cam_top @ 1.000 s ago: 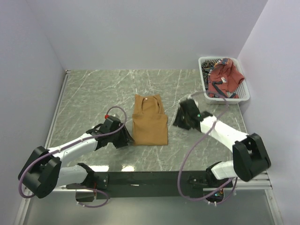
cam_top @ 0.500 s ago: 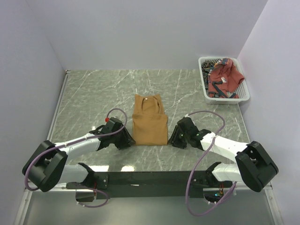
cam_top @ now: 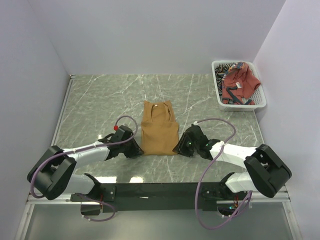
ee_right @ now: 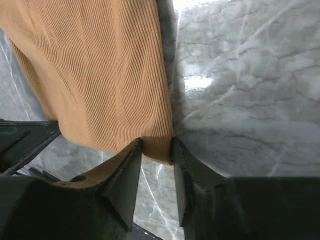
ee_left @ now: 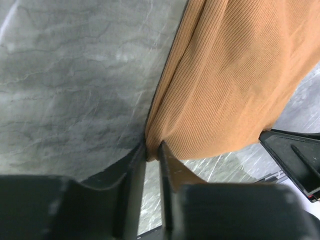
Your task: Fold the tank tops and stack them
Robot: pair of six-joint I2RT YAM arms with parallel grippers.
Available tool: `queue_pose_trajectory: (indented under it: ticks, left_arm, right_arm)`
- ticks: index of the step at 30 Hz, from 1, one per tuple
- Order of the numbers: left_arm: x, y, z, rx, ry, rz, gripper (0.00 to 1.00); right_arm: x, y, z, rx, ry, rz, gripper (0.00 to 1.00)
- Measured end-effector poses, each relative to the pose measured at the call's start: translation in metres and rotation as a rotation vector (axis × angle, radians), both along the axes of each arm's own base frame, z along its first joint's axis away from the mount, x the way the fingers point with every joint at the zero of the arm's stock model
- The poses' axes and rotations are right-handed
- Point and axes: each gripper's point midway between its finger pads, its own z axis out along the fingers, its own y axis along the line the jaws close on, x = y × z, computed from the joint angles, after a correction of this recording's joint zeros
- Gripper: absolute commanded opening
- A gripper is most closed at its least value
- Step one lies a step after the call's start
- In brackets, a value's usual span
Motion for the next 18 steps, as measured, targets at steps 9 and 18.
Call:
queue_pose_trajectory:
  ticks: [9, 18]
  left_arm:
    - [-0.003, -0.004, 0.001, 0.050, -0.013, -0.040, 0.01]
    - [-0.060, 0.000, 0.021, 0.120, -0.004, -0.166, 0.01]
  right_arm:
    - [-0.002, 0.000, -0.005, -0.015, -0.002, 0.011, 0.04]
    - [-0.056, 0.002, 0.019, -0.086, -0.040, 0.192, 0.00]
